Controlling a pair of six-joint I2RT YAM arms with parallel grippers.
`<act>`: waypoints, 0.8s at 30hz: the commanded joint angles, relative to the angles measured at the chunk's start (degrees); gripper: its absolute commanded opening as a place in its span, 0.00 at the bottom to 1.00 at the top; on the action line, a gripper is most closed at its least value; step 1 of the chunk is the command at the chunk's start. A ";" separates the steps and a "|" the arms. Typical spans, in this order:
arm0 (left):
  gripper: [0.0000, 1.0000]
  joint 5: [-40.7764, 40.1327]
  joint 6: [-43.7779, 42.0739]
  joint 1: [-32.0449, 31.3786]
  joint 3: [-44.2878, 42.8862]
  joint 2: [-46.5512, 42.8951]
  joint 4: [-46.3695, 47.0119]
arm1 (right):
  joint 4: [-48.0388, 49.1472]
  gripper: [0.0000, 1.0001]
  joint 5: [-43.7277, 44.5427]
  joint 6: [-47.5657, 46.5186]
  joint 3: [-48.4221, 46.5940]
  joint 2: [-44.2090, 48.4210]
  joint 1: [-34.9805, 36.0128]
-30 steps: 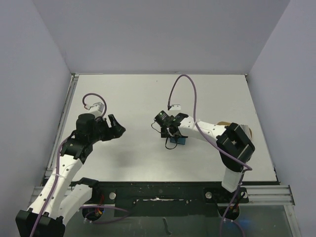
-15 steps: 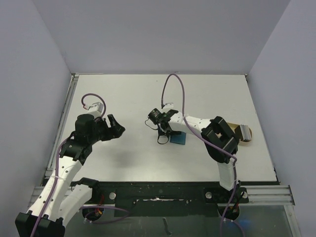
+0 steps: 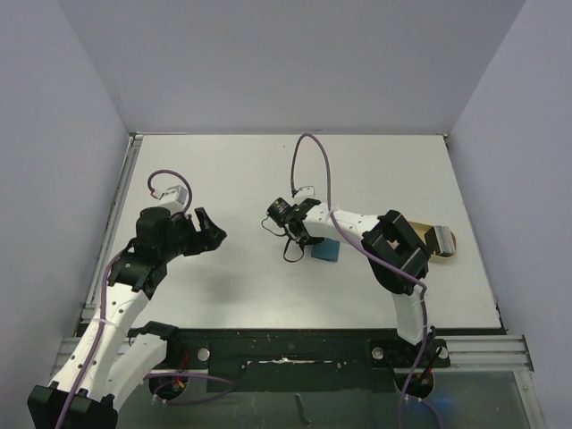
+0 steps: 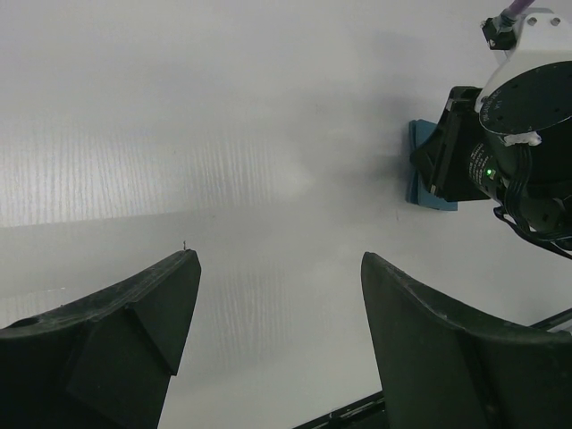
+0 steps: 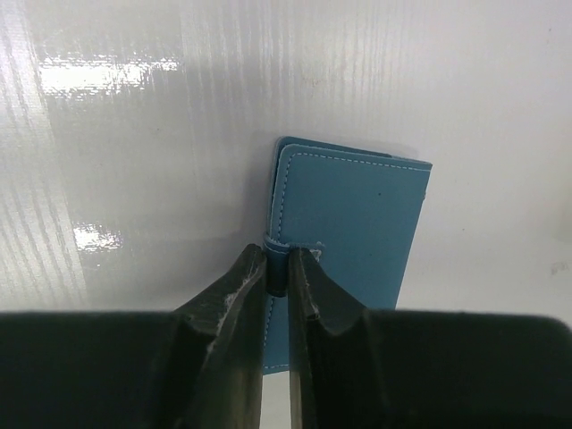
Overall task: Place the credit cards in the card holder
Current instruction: Turn over the card holder at the center of the board.
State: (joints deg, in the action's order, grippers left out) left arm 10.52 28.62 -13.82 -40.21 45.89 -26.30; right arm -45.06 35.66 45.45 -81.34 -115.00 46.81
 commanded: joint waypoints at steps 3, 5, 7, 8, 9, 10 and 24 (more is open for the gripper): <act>0.72 1.32 -0.41 0.12 -0.15 -0.27 3.80 | 1.61 0.06 -1.69 -0.20 0.99 3.46 1.65; 0.71 1.35 -0.16 0.16 -0.14 0.08 3.69 | 4.30 0.06 -4.80 -0.98 2.02 5.49 2.28; 0.71 1.30 0.02 0.11 -0.29 0.48 3.56 | 9.02 0.06 -9.57 -2.24 4.42 8.52 2.65; 0.71 1.13 0.03 0.11 -0.45 0.71 3.40 | 12.99 0.06 -12.50 -2.79 6.13 10.28 2.67; 0.71 0.85 0.10 0.11 -0.74 1.03 3.18 | 15.77 0.06 -15.60 -3.26 8.31 12.10 2.65; 0.71 0.53 0.19 0.16 -0.95 1.36 2.88 | 18.42 0.06 -18.19 -3.68 9.73 13.81 2.75; 0.67 5.01 7.83 -0.46 2.30 3.81 6.95 | 56.55 0.08 -56.65 4.35 31.51 21.65 -1.79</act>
State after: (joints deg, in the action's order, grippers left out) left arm 12.71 33.12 -13.85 -38.81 48.71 -23.94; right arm 0.36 -12.38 46.85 -52.03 -93.34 46.61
